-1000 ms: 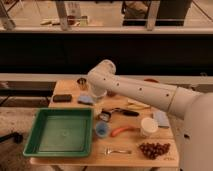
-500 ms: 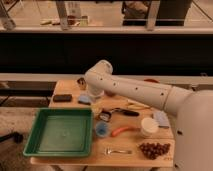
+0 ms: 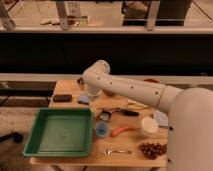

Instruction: Place eraser in tray

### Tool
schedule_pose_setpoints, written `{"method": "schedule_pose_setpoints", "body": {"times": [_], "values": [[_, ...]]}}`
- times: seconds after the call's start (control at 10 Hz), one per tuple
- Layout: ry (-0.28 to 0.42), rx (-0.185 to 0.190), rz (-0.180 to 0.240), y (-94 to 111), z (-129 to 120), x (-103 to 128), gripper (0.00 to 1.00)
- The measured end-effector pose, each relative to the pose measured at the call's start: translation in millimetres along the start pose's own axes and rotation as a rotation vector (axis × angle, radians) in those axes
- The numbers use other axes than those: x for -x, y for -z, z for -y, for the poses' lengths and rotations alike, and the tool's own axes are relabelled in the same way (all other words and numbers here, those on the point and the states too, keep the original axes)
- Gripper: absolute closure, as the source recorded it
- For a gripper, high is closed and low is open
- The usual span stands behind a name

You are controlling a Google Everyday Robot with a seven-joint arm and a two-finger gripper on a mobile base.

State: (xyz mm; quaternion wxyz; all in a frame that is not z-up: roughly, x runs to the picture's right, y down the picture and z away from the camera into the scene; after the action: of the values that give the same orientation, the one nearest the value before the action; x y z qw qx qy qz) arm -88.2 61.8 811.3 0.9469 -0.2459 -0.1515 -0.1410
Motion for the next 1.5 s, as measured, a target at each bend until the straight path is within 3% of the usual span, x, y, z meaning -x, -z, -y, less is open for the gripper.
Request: {"method": "schedule_pose_setpoints", "body": {"times": [0.4, 0.9, 1.3, 1.5], "values": [[0.003, -0.003, -0.016, -5.9, 12.4, 9.8, 0.2], [0.04, -0.012, -0.01, -14.5, 53.8, 76.3, 0.2], [0.043, -0.094, 0.043, -17.0, 76.7, 87.1, 0.2], [0.035, -0.117, 0.06, -25.2, 82.1, 89.7, 0.2]]}}
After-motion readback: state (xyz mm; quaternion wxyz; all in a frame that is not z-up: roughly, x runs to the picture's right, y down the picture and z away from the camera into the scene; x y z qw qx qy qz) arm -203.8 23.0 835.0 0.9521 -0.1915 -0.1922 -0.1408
